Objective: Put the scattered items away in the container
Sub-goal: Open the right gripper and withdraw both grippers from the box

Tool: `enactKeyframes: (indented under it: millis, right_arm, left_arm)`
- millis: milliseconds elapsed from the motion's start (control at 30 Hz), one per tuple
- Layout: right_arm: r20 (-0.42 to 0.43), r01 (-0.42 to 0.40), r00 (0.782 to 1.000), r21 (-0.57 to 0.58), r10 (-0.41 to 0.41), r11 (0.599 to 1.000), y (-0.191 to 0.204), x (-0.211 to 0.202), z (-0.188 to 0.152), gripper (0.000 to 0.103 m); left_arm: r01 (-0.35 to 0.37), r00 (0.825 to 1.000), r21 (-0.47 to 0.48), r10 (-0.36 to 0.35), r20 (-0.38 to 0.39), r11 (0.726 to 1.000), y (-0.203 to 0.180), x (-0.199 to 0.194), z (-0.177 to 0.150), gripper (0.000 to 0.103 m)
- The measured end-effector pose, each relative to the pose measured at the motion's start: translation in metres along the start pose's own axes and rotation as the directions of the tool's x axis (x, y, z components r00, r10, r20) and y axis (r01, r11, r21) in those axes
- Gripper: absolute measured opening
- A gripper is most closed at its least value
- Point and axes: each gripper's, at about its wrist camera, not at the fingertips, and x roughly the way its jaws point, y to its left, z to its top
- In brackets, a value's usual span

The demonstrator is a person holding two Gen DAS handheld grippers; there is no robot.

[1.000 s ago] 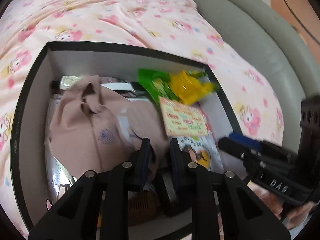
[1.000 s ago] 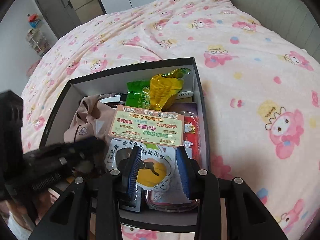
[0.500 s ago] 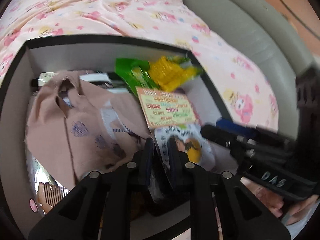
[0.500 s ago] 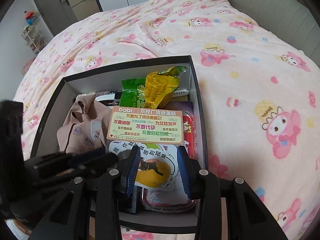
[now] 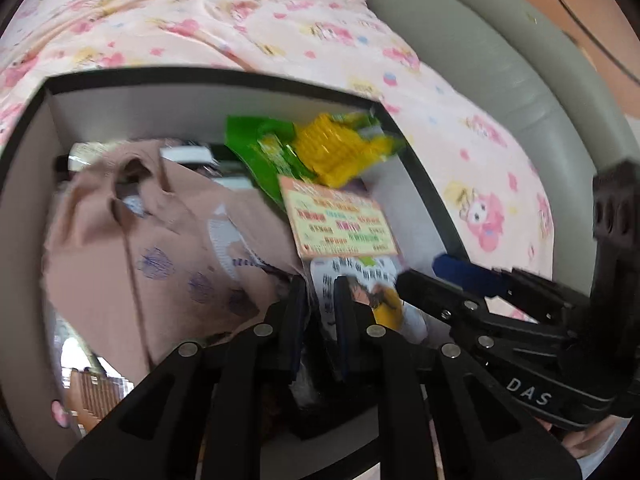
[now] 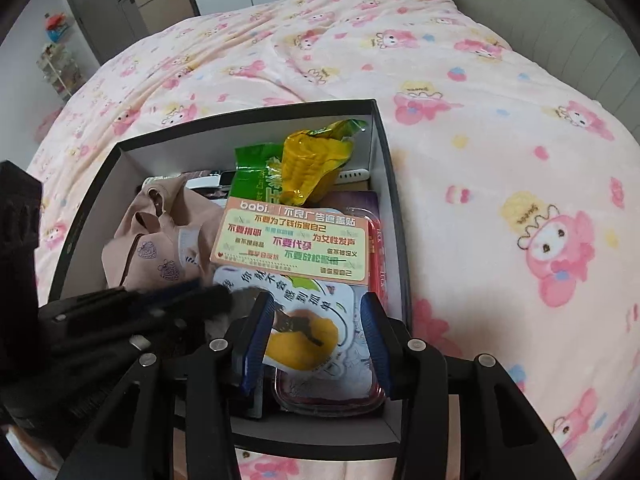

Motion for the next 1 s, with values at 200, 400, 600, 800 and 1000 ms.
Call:
enactKeyframes:
  millis: [200,400,600,800,1000]
  right_arm:
    - [0.082,0.061,0.995,0.022,-0.063,0.998,0.001,-0.013,0.008,0.041]
    - [0.21,0.085,0.973,0.054,-0.095,0.995,0.004,-0.045,0.007,0.066]
    - [0.27,0.091,0.958,0.057,-0.103,0.994,0.018,-0.062,-0.021,0.075]
    - [0.302,0.115,0.945,0.045,-0.124,0.992,0.031,-0.069,-0.057,0.076]
    - [0.348,0.118,0.93,0.023,-0.118,0.993,0.043,-0.084,-0.093,0.076]
  left_arm:
    - [-0.12,0.983,0.018,0.116,0.145,0.993,-0.004,-0.033,0.002,0.041]
    - [-0.26,0.93,0.071,0.23,0.288,0.963,-0.022,-0.064,0.002,0.07]
    - [-0.319,0.879,0.004,0.295,0.374,0.948,-0.018,-0.095,-0.021,0.092]
    - [-0.356,0.836,-0.085,0.358,0.416,0.931,-0.003,-0.115,-0.058,0.092]
    - [-0.42,0.78,-0.084,0.407,0.476,0.904,-0.008,-0.153,-0.099,0.098]
